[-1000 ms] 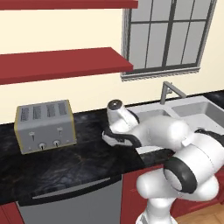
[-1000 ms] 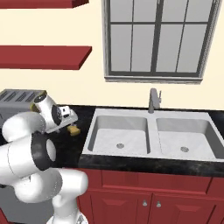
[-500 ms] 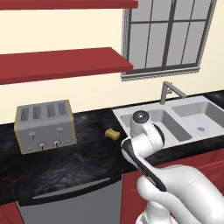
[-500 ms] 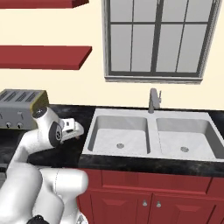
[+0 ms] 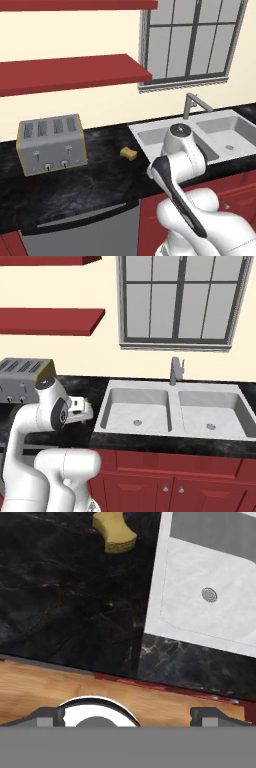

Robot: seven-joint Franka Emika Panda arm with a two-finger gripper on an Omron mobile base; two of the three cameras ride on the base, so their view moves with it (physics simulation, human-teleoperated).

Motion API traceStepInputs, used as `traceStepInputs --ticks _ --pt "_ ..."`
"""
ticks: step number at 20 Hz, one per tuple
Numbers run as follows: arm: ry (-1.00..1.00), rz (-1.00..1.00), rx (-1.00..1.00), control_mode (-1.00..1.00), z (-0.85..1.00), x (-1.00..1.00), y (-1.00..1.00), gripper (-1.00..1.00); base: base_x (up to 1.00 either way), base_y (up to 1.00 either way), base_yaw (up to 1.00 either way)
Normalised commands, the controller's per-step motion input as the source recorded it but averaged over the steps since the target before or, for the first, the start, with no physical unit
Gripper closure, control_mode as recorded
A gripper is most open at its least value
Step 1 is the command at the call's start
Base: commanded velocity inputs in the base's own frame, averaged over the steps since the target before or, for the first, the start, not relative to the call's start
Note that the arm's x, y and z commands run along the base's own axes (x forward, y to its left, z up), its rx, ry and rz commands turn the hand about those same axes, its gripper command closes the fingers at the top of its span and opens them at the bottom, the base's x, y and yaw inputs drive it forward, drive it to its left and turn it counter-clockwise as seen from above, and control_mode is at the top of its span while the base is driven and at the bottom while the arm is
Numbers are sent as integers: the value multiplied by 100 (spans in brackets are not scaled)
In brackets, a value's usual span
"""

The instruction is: Restock the sink supplies by placing the sponge and soap dispenser on the counter and next to the sink. Make sure the soap dispenser is upright.

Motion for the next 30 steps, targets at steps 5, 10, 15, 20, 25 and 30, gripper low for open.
traceStepInputs --ticks 5,10,15,20,25,30 --pt "2 0 -1 -100 -4 0 2 -100 0 0 0" --pt "-3 -7 0 100 0 -17 0 -100 -48 -11 -31" --pt "0 0 0 100 0 0 0 -100 -75 -13 -72" --pt "0 0 0 100 0 0 0 -100 -61 -4 -78" --pt "0 0 0 100 0 0 0 -100 -46 -17 -79" --pt "0 0 0 100 0 0 0 -100 -31 -36 -77"
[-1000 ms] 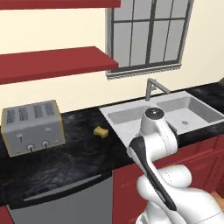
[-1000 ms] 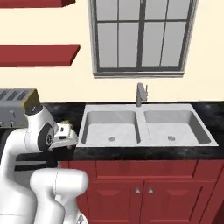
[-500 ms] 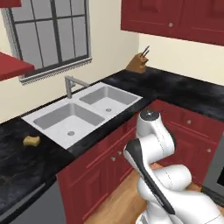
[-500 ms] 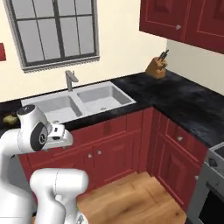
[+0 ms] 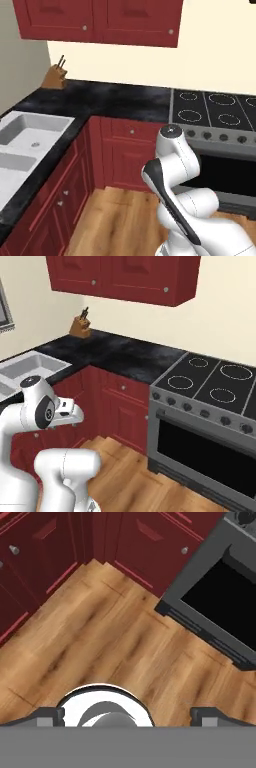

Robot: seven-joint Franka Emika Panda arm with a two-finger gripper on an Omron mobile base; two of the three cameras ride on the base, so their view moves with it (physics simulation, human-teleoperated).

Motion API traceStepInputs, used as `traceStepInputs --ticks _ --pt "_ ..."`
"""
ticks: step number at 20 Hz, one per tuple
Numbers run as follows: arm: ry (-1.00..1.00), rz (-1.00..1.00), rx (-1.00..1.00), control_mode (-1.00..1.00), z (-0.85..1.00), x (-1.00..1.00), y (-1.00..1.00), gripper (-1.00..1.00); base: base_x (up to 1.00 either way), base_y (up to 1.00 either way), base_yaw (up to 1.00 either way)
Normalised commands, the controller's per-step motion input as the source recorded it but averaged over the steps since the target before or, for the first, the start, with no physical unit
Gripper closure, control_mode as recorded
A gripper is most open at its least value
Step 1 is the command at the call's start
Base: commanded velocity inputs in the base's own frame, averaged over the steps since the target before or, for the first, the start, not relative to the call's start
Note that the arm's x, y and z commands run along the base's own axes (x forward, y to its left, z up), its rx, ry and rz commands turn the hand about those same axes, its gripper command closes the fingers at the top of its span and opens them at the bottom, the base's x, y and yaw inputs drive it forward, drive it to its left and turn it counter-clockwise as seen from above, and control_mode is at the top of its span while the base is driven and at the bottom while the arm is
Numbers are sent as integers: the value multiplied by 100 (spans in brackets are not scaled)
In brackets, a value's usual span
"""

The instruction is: Restock the sink supplies by placing the sponge and soap dispenser on the counter and next to the sink. Make sure the soap dispenser is upright.

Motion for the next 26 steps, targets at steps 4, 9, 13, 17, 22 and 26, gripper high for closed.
traceStepInputs --ticks 4,9,13,17,22,26 --pt "0 0 0 100 0 0 0 -100 -20 -84 -64" --pt "0 0 0 100 0 0 0 -100 -10 -100 -46" --pt "0 0 0 100 0 0 0 -100 0 -100 -29" --pt "0 0 0 100 0 0 0 -100 2 -100 -12" --pt "0 0 0 100 0 0 0 -100 18 -94 -3" --pt "0 0 0 100 0 0 0 -100 47 -69 0"
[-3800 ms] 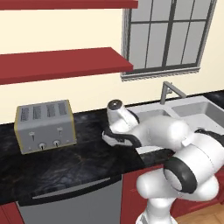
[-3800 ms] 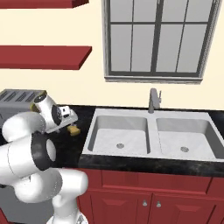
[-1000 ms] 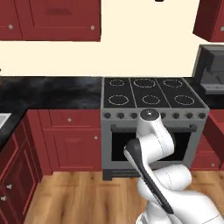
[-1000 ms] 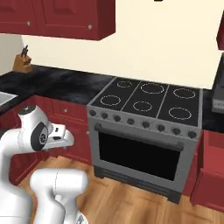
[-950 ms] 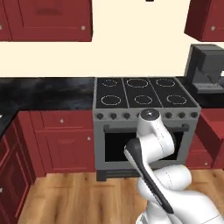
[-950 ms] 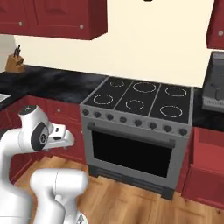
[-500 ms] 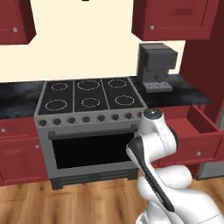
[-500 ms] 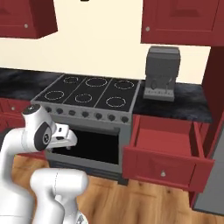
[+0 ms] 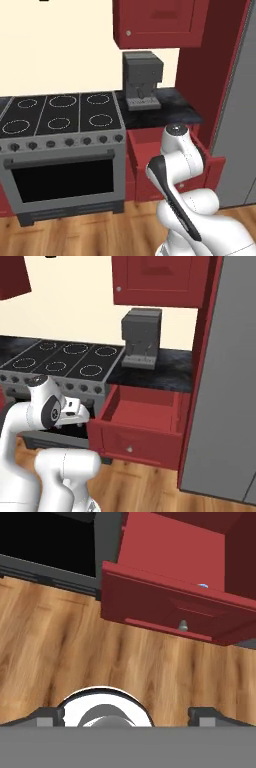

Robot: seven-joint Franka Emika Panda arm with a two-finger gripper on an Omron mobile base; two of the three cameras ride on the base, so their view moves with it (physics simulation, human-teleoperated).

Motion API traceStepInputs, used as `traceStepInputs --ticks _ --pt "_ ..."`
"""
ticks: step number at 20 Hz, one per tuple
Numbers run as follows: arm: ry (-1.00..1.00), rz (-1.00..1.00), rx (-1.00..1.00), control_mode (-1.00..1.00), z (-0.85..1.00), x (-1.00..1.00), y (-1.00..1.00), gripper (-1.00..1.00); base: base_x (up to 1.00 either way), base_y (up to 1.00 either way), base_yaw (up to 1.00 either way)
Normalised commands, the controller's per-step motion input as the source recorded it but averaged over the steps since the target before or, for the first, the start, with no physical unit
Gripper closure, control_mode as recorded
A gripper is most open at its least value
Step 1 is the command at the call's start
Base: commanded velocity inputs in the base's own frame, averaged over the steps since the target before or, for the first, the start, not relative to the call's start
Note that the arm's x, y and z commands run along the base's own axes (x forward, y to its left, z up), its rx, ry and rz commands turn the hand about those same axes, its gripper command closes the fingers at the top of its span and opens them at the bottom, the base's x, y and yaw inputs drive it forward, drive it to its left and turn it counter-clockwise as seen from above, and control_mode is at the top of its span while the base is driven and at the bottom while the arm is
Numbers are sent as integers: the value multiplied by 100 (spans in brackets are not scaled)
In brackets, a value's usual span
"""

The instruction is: Restock the sink supplies by placing the sponge and soap dispenser on the counter and next to the sink. Make sure the soap dispenser is upright.

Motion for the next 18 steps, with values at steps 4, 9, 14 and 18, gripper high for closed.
traceStepInputs --ticks 4,9,14,18 --pt "0 0 0 100 0 0 0 -100 54 -63 0" --pt "0 0 0 100 0 0 0 -100 41 -50 0" --pt "0 0 0 100 0 0 0 -100 25 -35 -5" --pt "0 0 0 100 0 0 0 -100 43 -4 -8"
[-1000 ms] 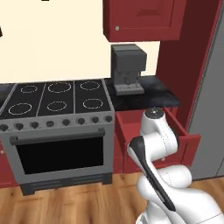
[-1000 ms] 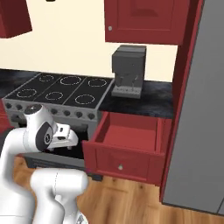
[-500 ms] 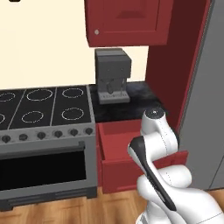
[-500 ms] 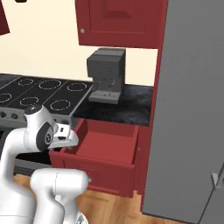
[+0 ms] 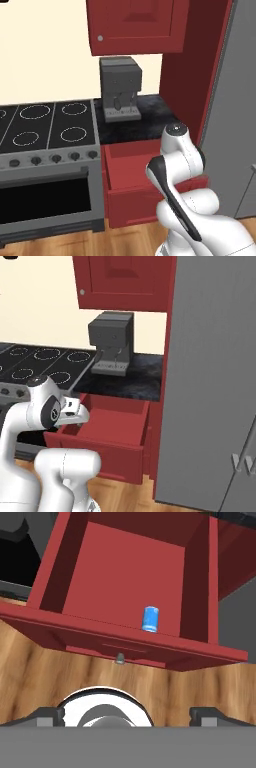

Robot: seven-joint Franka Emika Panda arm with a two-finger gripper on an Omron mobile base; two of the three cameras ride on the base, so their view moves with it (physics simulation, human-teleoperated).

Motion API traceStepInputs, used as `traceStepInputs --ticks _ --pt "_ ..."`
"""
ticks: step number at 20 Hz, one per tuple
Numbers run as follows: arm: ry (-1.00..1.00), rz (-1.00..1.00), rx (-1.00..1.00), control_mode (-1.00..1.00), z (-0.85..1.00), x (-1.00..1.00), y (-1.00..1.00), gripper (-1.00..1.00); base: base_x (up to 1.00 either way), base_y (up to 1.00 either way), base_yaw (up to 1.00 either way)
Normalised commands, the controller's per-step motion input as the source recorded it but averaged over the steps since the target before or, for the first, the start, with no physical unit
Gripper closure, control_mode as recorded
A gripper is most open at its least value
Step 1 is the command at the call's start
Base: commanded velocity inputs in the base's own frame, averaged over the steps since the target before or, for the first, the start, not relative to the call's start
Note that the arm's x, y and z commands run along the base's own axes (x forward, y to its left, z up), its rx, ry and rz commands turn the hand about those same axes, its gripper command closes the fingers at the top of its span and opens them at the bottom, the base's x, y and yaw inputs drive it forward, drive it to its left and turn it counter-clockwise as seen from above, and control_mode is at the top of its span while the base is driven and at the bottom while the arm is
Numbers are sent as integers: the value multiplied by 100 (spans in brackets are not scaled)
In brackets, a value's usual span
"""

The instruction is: Restock the sink supplies by placing the sponge and soap dispenser on the counter and next to the sink. Make sure the soap dispenser is upright.

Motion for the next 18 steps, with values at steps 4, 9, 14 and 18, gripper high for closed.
traceStepInputs --ticks 4,9,14,18 --pt "0 0 0 100 0 0 0 -100 32 -3 -5" --pt "3 -1 6 -100 -7 23 -4 -100 8 -2 -1" --pt "28 -5 12 -100 -23 52 -1 -100 0 0 0" --pt "28 -7 9 -100 -28 49 0 -100 0 0 0"
